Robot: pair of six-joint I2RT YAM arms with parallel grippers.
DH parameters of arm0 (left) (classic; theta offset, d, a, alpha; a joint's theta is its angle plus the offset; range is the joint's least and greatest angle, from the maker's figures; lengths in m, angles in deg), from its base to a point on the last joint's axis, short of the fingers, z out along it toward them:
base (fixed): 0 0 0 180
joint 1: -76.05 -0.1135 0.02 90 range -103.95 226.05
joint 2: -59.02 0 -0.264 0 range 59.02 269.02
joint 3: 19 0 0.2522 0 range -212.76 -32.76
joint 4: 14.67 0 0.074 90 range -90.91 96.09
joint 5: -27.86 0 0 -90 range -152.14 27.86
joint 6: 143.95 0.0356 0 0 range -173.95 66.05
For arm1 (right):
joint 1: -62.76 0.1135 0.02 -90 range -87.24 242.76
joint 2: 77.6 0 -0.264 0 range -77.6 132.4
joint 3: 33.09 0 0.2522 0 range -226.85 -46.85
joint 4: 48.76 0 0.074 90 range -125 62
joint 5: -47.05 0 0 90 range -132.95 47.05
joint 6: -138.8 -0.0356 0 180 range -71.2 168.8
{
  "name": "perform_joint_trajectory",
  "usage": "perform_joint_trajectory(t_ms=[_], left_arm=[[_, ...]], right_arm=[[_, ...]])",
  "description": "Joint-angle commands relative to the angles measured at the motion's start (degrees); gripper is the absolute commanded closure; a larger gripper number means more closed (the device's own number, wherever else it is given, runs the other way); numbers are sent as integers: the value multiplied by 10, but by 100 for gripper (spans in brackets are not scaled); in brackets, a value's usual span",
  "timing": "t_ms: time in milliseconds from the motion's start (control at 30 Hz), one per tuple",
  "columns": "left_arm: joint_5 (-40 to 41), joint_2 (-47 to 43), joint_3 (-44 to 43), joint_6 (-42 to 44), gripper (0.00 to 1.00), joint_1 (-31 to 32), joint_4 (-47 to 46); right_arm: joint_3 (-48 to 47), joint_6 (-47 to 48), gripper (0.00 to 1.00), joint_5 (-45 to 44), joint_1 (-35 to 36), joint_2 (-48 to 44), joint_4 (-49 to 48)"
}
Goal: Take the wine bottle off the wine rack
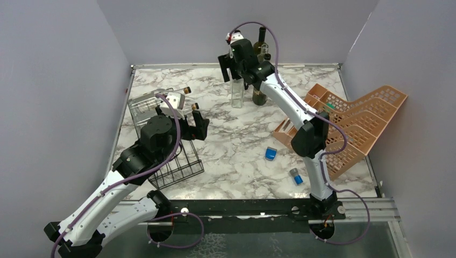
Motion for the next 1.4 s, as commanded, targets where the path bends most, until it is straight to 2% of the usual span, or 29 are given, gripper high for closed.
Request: perform_joint_trajectory(t_ms=[0,233,400,500,567,767,833,1000,1233,1367], left_arm=[[-18,-8,-3,-30,1,-2,2],[-15,-24,-12,-37,1,-2,4],[-6,-37,-20,-29,1,-2,12],[0,-39,-27,-19,1,-2,11],[-4,-41,-33,-14,1,-2,10],[-29,-56,-33,-4,1,-2,8],[-39,-67,-29,-4,1,-2,10],[-49,-100,-24,-8,1,-2,21],[-86,-110,-15,-16,1,-1,29],[-92,-112,-22,-12,1,-1,29]], right_arm=[[7,-1,12,26,4,-71,15],[117,-38,12,37,26,-184,8],[257,-114,12,151,52,-272,-46],[360,-182,12,291,55,-316,-133],[445,-228,12,342,69,-350,-230],[613,-375,9,346,106,-395,-440],[658,-422,9,321,115,-396,-503],[693,-516,8,304,117,-345,-591],[704,-642,7,288,117,-267,-708],[685,-687,7,269,118,-228,-723]])
